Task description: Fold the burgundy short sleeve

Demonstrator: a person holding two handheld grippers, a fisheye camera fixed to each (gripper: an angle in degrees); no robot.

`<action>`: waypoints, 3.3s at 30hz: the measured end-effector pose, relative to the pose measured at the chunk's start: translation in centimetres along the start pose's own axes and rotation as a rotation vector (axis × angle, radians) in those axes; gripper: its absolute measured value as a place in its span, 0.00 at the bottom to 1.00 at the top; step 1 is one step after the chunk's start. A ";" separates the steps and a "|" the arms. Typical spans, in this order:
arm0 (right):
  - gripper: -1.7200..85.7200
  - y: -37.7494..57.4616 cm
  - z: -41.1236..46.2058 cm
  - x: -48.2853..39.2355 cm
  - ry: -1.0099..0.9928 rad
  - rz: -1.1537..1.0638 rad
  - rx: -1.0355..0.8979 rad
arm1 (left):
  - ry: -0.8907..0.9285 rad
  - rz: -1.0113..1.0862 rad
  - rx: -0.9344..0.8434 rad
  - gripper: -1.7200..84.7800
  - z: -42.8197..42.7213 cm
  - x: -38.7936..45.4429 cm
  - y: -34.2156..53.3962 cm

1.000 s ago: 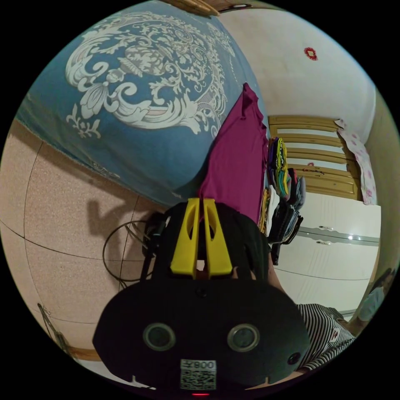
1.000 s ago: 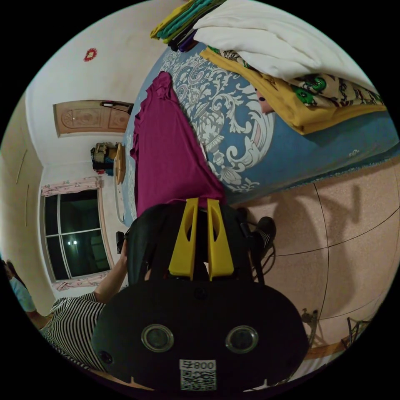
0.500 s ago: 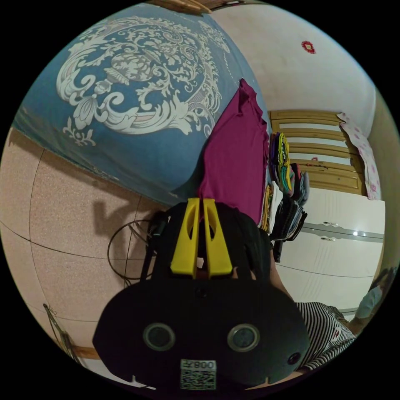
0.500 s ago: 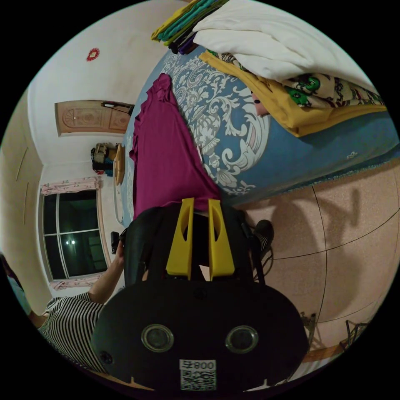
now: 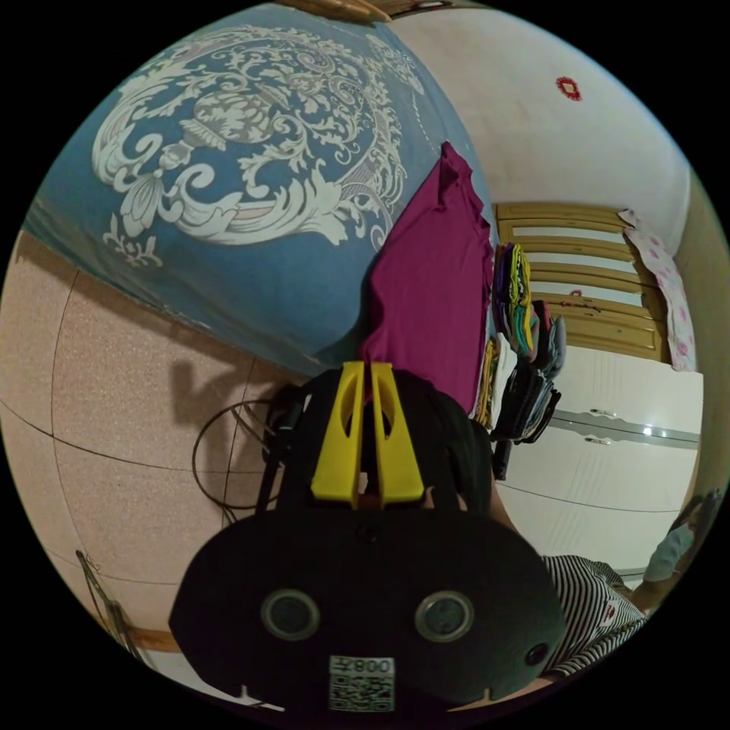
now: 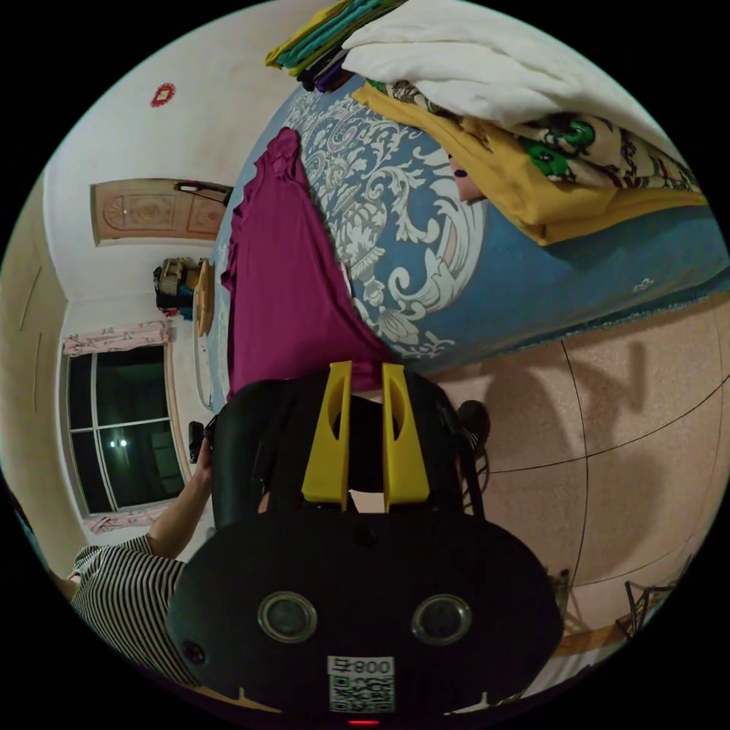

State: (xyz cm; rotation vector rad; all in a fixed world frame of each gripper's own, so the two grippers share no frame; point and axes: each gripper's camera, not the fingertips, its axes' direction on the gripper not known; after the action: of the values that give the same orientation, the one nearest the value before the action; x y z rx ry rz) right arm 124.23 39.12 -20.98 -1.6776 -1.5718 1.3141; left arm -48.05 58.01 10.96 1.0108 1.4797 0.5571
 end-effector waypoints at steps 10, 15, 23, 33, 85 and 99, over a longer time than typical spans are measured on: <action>0.08 1.3 1.2 -0.7 0.001 0.005 -0.014 | -0.003 0.004 -0.007 0.04 3.4 2.7 1.7; 0.05 2.9 1.3 -0.8 -0.026 0.011 -0.020 | -0.001 0.004 -0.004 0.04 4.4 4.0 2.7; 0.02 6.2 0.6 -2.3 -0.061 -0.037 -0.008 | 0.043 0.007 0.027 0.04 4.4 6.2 4.8; 0.02 10.6 -4.3 -6.5 -0.256 -0.189 0.105 | 0.198 0.069 0.096 0.04 2.3 11.1 7.2; 0.02 28.4 -13.5 -21.8 -0.474 -0.287 0.182 | 0.535 0.206 0.152 0.03 -5.0 19.6 12.8; 0.02 20.7 -13.9 -30.2 -0.474 -0.291 0.193 | 0.515 0.231 0.177 0.03 -4.3 19.9 -1.1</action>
State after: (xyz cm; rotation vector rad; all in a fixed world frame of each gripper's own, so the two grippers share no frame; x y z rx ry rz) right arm 149.96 9.71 -23.48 -1.0196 -1.7921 1.7190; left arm -50.98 75.02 0.07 1.2465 1.9009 0.9144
